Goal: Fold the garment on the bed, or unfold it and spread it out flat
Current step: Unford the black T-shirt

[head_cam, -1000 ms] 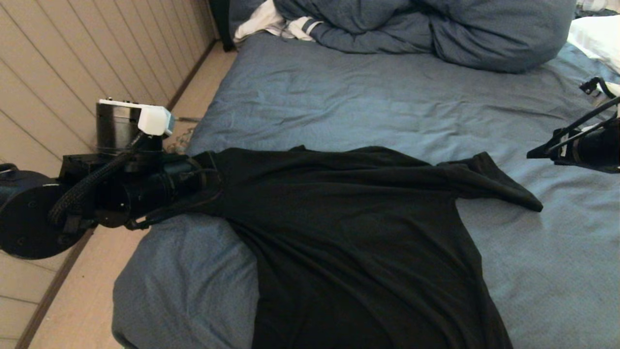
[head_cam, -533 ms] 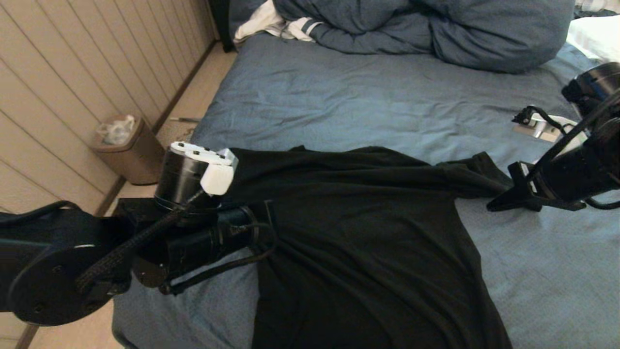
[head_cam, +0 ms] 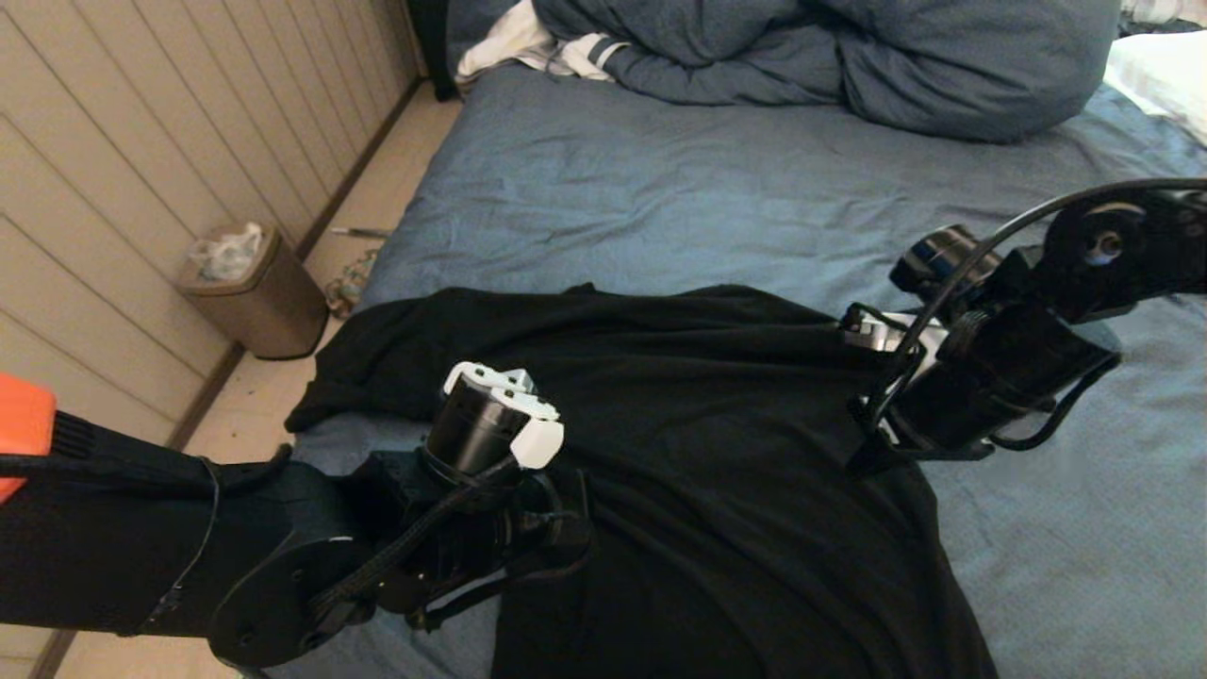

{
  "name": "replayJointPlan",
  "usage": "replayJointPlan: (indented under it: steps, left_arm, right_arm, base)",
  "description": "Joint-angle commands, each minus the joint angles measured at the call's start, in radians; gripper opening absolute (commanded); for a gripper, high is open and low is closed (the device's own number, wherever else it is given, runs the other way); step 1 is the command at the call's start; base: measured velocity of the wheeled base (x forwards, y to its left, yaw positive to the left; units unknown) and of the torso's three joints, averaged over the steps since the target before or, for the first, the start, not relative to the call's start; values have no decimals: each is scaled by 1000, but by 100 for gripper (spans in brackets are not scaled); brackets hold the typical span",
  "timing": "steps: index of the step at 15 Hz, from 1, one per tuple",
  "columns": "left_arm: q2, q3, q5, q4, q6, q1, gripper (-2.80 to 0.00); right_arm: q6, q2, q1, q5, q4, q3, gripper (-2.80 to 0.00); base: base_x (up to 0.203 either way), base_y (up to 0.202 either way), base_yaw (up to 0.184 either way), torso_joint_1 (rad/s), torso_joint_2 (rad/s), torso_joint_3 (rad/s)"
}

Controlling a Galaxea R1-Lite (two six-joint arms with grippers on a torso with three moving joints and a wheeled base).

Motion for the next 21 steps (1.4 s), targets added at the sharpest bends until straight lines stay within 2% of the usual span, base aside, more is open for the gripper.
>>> replayJointPlan:
  steps: [1,5,8,11,14,21]
  left_arm:
    - [13,-1,8,-3,-3,5,-280]
    - [24,-9,2,-2,4,57,-280]
    - [27,19,5,-2,5,59,-280]
    - [22,112,8,-50,6,60,-280]
    - [1,218,7,-164,33,113,-280]
    - [-137,408,-3,-187,35,125,-280]
  right_arm:
    - [1,59,15,-6,-9,34,-280]
    - [-2,72,-4,-18,-140,146,-280]
    - [-14,50,-63,-41,-161,193,-280]
    - [-62,-3,-129,-41,-161,220,-280]
    - [-112,-34,-191,-40,-161,244,-280]
    - [-165,-57,-278,-40,-192,326,-280]
  base:
    - [0,0,0,0,0,0]
    - [0,0,0,0,0,0]
    - [0,0,0,0,0,0]
    - [0,0,0,0,0,0]
    - [0,0,0,0,0,0]
    - [0,0,0,0,0,0]
